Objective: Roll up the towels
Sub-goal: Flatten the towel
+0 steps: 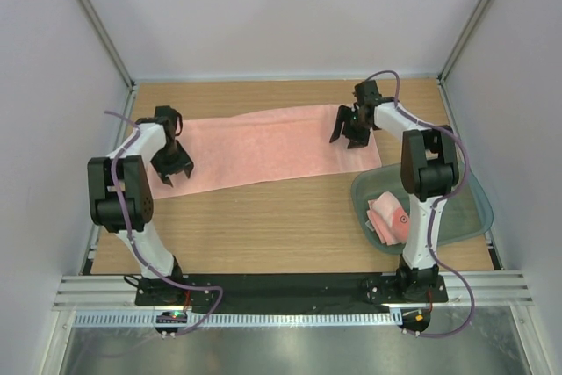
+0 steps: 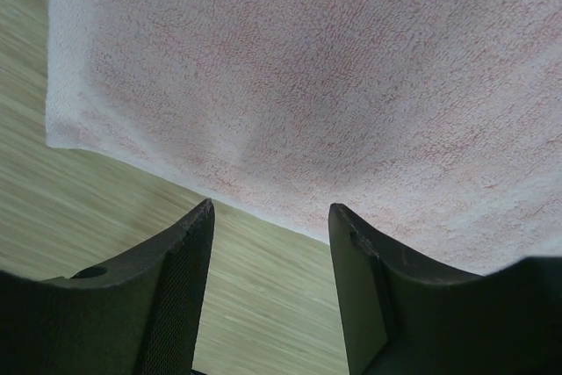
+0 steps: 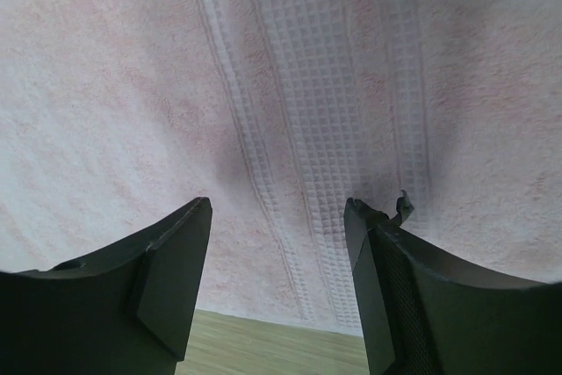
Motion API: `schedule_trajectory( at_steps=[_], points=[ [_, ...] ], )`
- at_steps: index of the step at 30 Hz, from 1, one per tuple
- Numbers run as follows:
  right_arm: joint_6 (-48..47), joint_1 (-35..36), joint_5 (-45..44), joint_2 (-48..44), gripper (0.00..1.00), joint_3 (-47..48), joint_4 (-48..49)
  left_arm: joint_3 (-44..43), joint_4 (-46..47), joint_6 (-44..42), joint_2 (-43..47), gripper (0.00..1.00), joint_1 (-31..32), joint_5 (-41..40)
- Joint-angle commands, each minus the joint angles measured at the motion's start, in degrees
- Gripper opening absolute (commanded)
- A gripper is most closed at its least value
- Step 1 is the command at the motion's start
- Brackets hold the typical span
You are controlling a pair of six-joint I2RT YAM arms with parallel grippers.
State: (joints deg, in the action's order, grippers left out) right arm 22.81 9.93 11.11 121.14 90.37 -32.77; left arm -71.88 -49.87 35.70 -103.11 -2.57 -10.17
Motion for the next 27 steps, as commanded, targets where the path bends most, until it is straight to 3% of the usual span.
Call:
schedule_trajectory(
  at_steps=[1, 16, 21, 27],
  points=[
    [-0.22, 3.24, 2.50, -1.61, 0.69, -2.37, -1.85, 0.24, 1.53, 1.03, 0.72, 0.56, -0.07, 1.48],
    [6.29, 21.88, 8.57, -15.65, 0.68, -23.22, 1.58, 3.94, -2.43, -0.28, 6.86, 0.48, -2.52, -4.15],
    [2.07, 20.75, -0.73, -19.54, 0.72, -15.77, -7.73, 2.97, -3.48, -0.99, 7.93, 0.47, -2.97, -7.05],
    [-0.12, 12.14, -1.80, -18.23, 0.75, -1.80, -14.33, 2.97, -4.10, -2.22, 6.17, 0.44, -4.28, -7.67]
  ],
)
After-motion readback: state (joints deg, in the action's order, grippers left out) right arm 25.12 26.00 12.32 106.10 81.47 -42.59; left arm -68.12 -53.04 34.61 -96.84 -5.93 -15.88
